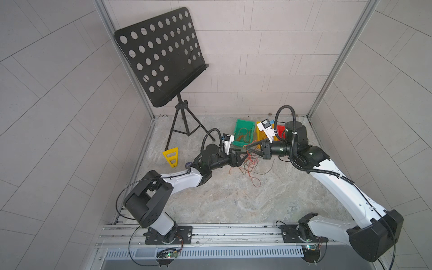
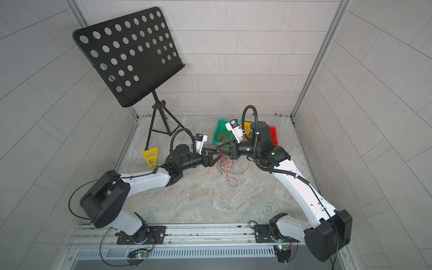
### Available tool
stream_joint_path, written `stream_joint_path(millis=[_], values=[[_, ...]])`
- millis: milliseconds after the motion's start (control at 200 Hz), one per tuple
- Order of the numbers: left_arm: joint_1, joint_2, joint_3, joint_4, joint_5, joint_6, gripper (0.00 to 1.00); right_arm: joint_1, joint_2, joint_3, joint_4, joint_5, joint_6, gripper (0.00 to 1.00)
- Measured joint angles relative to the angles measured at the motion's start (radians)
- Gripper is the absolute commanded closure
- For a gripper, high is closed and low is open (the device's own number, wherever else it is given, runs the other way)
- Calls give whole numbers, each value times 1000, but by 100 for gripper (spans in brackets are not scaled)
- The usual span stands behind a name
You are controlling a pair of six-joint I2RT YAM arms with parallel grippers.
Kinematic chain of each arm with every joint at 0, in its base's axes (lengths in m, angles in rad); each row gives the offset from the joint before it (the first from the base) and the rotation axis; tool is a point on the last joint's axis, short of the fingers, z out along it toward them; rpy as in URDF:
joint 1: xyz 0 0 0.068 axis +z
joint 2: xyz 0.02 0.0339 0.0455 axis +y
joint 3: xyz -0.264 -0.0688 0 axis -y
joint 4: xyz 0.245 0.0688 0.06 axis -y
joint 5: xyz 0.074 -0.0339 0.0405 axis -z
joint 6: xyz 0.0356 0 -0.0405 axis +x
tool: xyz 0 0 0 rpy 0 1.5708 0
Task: Untangle and sort cables by color
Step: Untie the cable.
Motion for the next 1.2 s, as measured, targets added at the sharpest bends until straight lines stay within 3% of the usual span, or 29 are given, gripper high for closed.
stream_joint_path(millis=[155,255,380,525,590,726,936,1201], values=[[-2,35,0,59,26,-1,17,0,0,-5,27,-19,24,100],[-9,52,0,85,36,-3,25,0,0,-7,50,-28,41,100],[-20,71,0,112,49,-9,49,0,0,-8,66,-37,55,100],[-24,78,0,124,60,2,83,0,0,-9,71,-37,62,100],[-25,78,0,129,58,9,92,-6,0,-9,71,-35,62,100],[-25,56,-18,97,29,44,96,-32,0,4,38,-21,51,100],[-18,-32,-58,-91,-64,145,98,-91,-11,87,-38,-5,22,100],[52,-106,-144,-251,-151,194,98,-233,-61,178,-105,21,0,100]])
